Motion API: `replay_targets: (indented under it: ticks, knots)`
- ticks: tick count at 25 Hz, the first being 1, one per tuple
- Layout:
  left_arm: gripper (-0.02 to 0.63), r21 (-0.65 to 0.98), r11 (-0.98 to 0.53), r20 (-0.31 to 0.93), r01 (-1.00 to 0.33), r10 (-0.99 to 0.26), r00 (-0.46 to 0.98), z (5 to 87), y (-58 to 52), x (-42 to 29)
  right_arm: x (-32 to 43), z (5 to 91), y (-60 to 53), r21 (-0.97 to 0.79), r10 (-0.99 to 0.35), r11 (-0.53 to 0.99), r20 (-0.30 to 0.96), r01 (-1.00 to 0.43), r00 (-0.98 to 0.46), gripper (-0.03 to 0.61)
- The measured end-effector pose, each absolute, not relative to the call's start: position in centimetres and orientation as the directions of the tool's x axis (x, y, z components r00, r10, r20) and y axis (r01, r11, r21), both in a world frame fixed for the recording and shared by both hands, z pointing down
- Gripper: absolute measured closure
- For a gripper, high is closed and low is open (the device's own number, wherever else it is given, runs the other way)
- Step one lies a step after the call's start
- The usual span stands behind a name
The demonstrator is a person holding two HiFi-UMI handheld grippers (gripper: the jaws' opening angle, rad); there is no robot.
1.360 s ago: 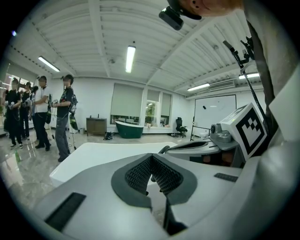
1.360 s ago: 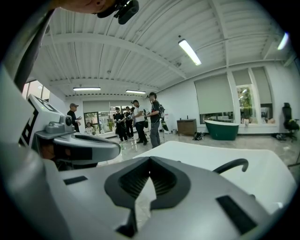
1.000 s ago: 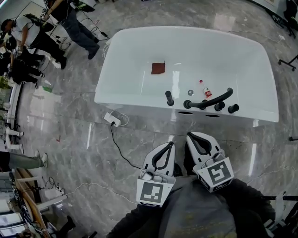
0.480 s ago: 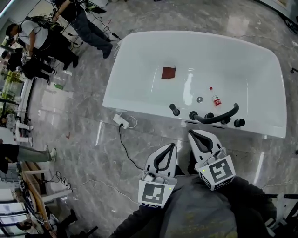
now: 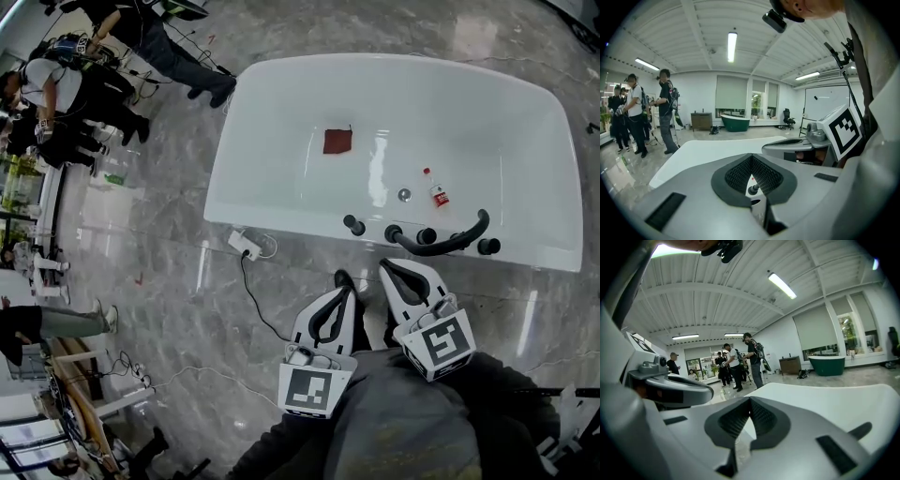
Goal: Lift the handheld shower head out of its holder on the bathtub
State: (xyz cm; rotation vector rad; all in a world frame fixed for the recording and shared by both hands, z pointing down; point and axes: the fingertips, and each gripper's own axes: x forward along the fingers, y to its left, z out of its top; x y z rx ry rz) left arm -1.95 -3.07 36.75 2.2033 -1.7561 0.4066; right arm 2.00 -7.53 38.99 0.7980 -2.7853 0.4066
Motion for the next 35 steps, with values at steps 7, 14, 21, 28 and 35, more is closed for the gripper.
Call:
replay_targets:
  ticks: [7,14,21,28,35]
  knots:
    - [0.612,0.083,-0.259,0.373,-0.962,-0.887,0.271,36.4,-4.8,-4.4,0.1,38.6,-9.0,-0.174,-0.531,0.785,0.304,-0.594,-0.791,0.574]
    - [0.612,0.109,-0.28,0.383,-0.954,-0.874,0.3,37.1,-6.5,-8.2,-3.4,38.6,-10.4,-0.154,-0.553,0.77,0.324,-0.619,-0.768,0.574]
    - [0.612,0.147,-0.347,0.356,-0.926,-0.855,0.377,37.9,-9.2,-11.3,-5.5,39.3,-13.1,-0.111,-0.63,0.713,0.332,-0.693,-0.702,0.574]
    - [0.612,0.164,-0.394,0.33,-0.904,-0.842,0.426,37.8,-11.5,-14.1,-6.7,38.2,-14.7,-0.07,-0.697,0.653,0.334,-0.754,-0.634,0.574]
    - [0.612,0.157,-0.394,0.344,-0.906,-0.838,0.424,37.8,-12.3,-14.3,-6.9,37.8,-16.0,-0.053,-0.709,0.649,0.317,-0.759,-0.629,0.574]
